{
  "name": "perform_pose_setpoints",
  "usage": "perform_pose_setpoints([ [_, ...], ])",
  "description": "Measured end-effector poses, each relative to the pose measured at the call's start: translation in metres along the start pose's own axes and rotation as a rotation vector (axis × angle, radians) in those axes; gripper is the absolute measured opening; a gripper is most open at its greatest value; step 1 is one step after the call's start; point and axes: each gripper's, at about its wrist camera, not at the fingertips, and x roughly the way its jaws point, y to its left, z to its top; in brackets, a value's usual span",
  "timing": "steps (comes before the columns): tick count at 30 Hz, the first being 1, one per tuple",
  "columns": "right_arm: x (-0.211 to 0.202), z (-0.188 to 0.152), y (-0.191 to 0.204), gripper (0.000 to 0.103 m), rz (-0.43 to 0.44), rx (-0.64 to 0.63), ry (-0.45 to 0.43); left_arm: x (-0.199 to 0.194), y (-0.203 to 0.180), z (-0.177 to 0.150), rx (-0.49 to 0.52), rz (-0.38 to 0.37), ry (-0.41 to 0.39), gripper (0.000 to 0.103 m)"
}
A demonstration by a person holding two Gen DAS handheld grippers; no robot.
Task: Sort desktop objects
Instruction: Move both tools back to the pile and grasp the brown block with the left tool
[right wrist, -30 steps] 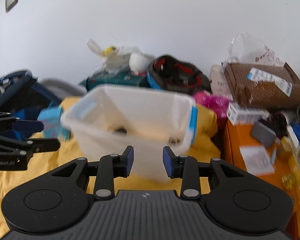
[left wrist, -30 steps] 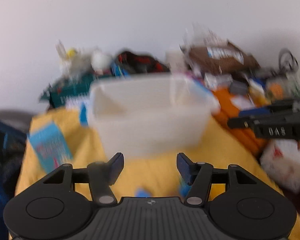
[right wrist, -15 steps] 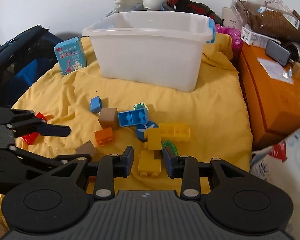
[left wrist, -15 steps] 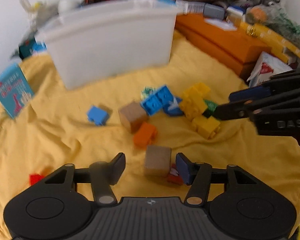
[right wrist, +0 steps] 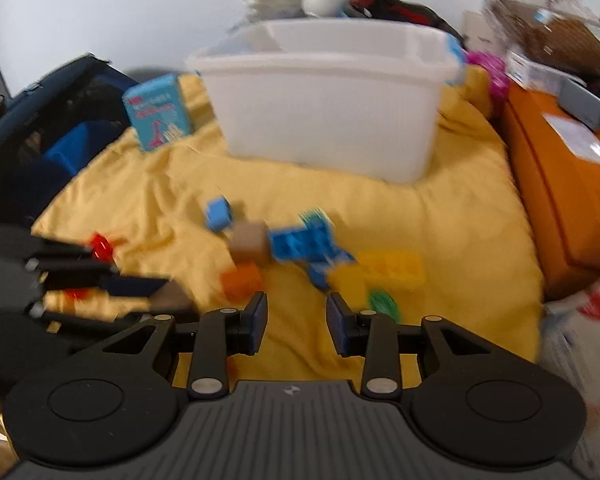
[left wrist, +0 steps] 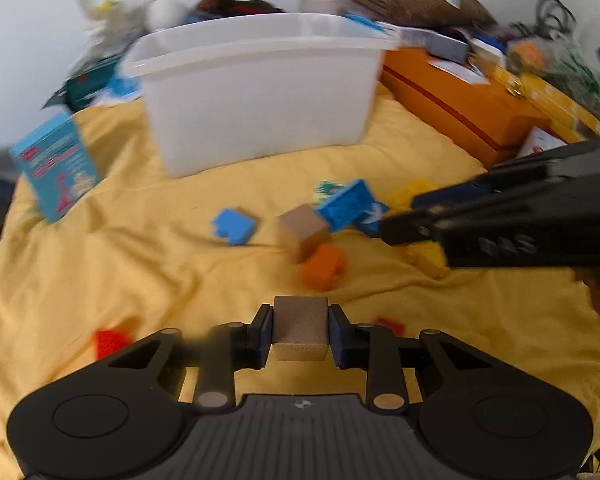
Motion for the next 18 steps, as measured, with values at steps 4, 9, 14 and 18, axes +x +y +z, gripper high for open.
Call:
perform_pose_setpoints([
  [4, 0.027, 0.016, 0.012, 0.037, 0.039, -0.018, 0.0, -0.001, 0.01, -0.006, -0.028, 0.024, 0.012, 0.032],
  [9, 0.06, 0.024, 0.028, 0.037, 0.054, -0.039, 0.031, -0.003, 0.017, -0.013, -0.058, 0.028, 0.023, 0.032],
  [14, 0.086, 0.028, 0.03, 0.033, 0.007, -0.024, 0.081, 0.001, 0.018, -0.017, -0.059, 0.018, 0.034, 0.032],
  [18, 0.076, 0.026, 0.031, 0.033, 0.016, -0.034, 0.064, 0.001, 0.015, -0.016, -0.041, 0.008, 0.028, 0.032],
])
